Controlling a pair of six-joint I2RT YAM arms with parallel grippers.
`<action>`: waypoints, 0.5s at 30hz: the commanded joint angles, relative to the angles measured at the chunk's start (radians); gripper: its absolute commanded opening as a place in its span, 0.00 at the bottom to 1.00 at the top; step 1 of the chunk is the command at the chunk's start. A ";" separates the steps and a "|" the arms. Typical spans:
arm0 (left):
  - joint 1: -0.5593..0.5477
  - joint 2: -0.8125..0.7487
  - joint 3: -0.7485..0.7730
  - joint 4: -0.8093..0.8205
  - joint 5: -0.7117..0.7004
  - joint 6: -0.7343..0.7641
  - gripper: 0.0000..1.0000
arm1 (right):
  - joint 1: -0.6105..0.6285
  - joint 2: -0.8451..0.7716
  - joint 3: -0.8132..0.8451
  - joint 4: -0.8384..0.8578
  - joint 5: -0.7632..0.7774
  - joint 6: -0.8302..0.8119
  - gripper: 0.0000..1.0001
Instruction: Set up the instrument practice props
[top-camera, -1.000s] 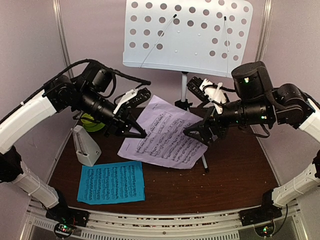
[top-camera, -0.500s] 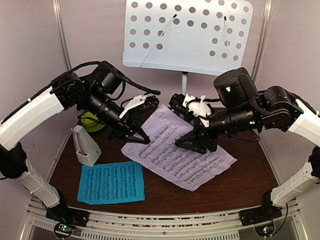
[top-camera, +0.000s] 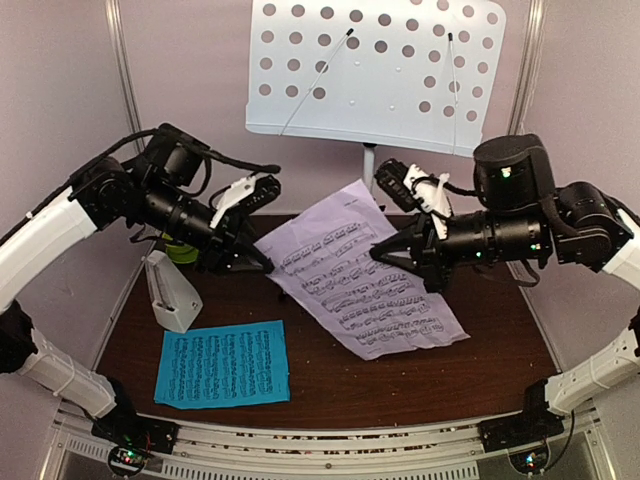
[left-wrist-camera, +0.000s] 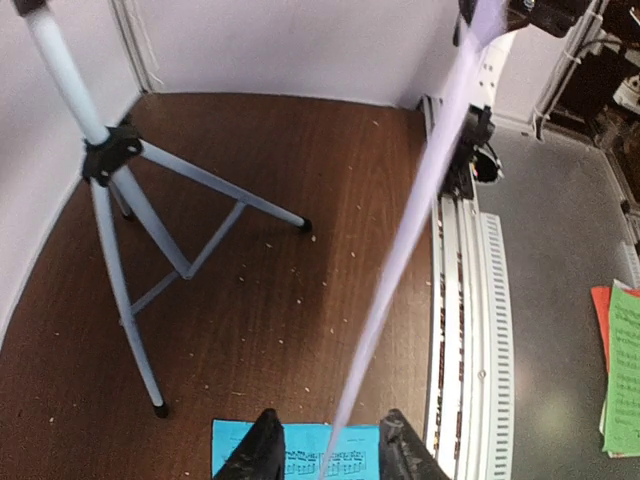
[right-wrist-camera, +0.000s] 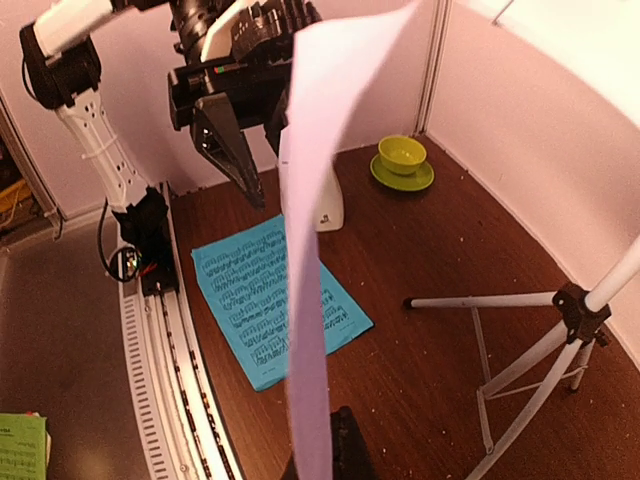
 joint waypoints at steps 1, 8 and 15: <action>0.037 -0.109 -0.035 0.239 -0.011 -0.104 0.36 | -0.013 -0.108 -0.020 0.175 -0.001 0.039 0.00; 0.044 -0.065 0.206 0.274 -0.204 -0.234 0.53 | -0.050 -0.146 0.153 0.225 0.123 0.009 0.00; 0.028 -0.004 0.409 0.337 -0.342 -0.307 0.65 | -0.150 -0.108 0.313 0.285 0.201 -0.010 0.00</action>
